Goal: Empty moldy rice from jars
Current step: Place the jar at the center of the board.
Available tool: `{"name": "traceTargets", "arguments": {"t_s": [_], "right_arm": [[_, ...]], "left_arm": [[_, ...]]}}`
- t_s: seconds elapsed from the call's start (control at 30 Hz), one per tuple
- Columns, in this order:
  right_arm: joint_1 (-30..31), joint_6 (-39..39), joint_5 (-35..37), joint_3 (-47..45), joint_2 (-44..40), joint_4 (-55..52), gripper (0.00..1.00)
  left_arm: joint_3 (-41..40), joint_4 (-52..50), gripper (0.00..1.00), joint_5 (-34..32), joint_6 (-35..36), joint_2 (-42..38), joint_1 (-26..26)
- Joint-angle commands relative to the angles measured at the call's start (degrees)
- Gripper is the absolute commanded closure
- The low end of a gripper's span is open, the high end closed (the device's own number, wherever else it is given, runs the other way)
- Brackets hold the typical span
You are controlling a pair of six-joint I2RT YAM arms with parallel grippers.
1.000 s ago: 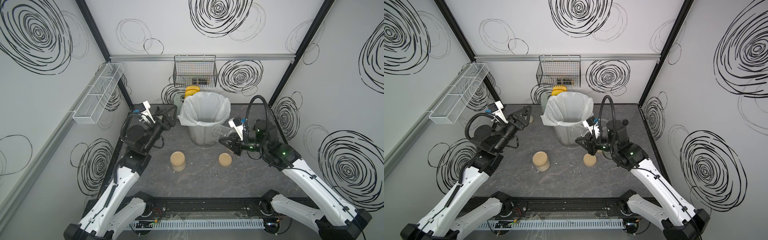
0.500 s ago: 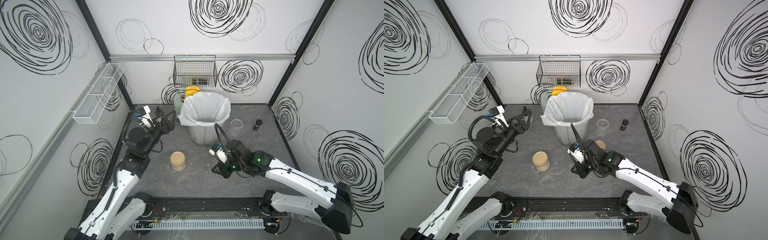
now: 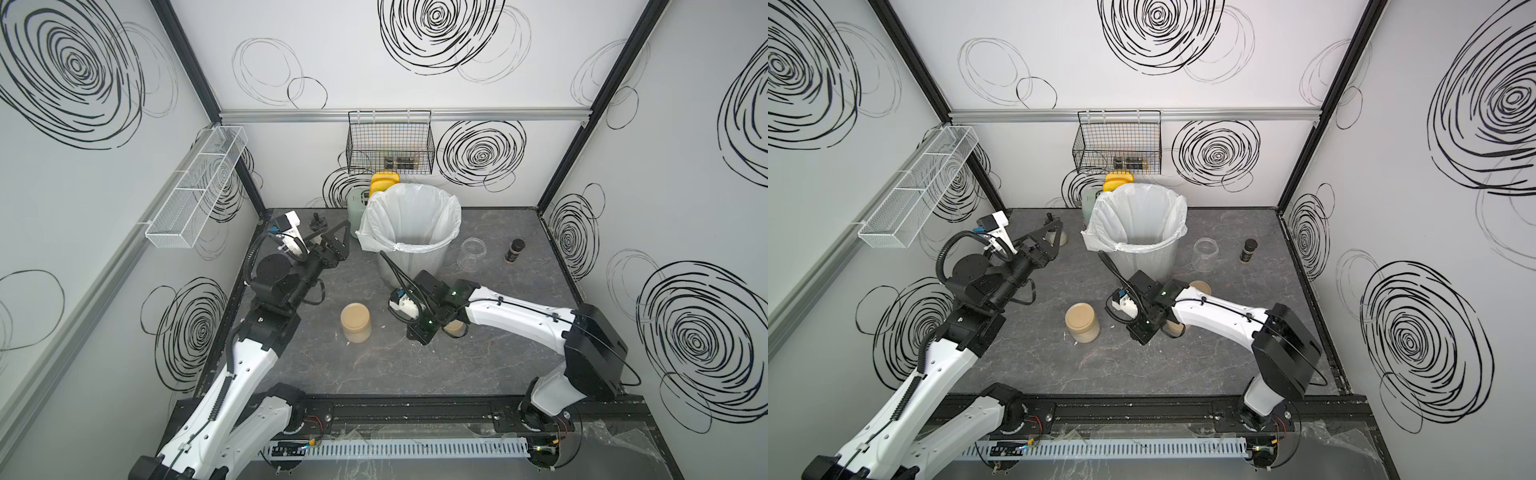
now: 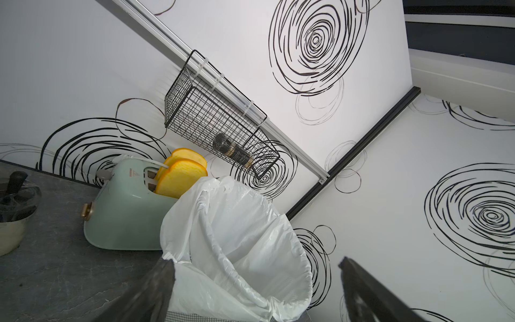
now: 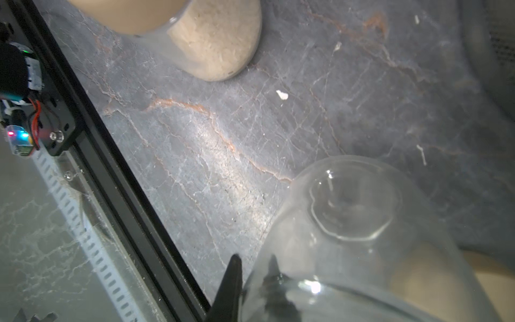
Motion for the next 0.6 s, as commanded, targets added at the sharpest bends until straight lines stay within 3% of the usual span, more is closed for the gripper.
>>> {"name": "traceTargets", "arguments": {"t_s": [0.0,0.3,0.57], "right_arm": [[0.54,-4.9,1.77,2.99,1.54,-4.26,1.0],[0.5,-8.51,5.47,6.77,6.1,-7.41,0.98],[0.56,-9.38,7.68,7.55,8.23,-7.58,0.75]], "left_arm": [[-0.82,0.61,0.04,-0.46,-0.6,-1.17,1.05],[-1.98,0.8,0.04,0.45,-1.31,-1.51,2.62],[-2.51,0.9,0.04,1.43,-1.48,-1.8,4.01]]}}
